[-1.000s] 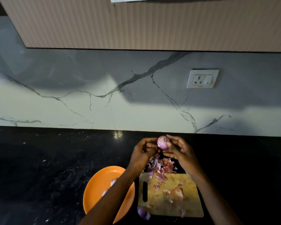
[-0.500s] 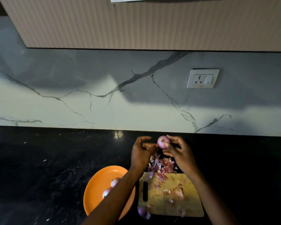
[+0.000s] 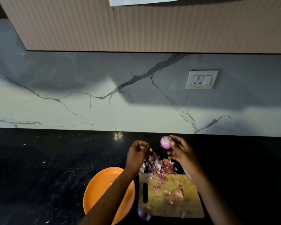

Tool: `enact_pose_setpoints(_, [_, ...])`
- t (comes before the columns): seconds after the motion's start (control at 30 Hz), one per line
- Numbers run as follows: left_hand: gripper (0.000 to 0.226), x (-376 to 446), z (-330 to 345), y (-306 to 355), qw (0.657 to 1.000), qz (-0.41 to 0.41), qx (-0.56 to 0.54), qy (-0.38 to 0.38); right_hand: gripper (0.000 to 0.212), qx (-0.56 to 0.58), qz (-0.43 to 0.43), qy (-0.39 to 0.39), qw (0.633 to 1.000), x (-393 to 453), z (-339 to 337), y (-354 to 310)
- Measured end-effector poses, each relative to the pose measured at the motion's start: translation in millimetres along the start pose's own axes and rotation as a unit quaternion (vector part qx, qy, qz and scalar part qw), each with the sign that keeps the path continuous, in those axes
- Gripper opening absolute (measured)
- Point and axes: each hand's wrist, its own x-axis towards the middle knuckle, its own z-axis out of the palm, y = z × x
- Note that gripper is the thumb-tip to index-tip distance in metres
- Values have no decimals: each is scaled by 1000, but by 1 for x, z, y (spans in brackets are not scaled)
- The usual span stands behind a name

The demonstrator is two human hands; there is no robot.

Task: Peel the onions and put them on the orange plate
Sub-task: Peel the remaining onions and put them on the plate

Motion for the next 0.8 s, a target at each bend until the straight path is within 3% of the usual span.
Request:
enact_pose_setpoints(0.27, [28,0,8,21,992,51,32,-113,29,-82,-17,-26,996,1,2,0])
enact_pose_setpoints(0.47, [28,2,7,19,990,-8,-46,-136,28,-61,-34,-49,996,2,3,3])
enact_pose_setpoints(0.8, [22,-5,2,15,982,-17,-117,-148,35,-53,-37,-52,997,0,2,5])
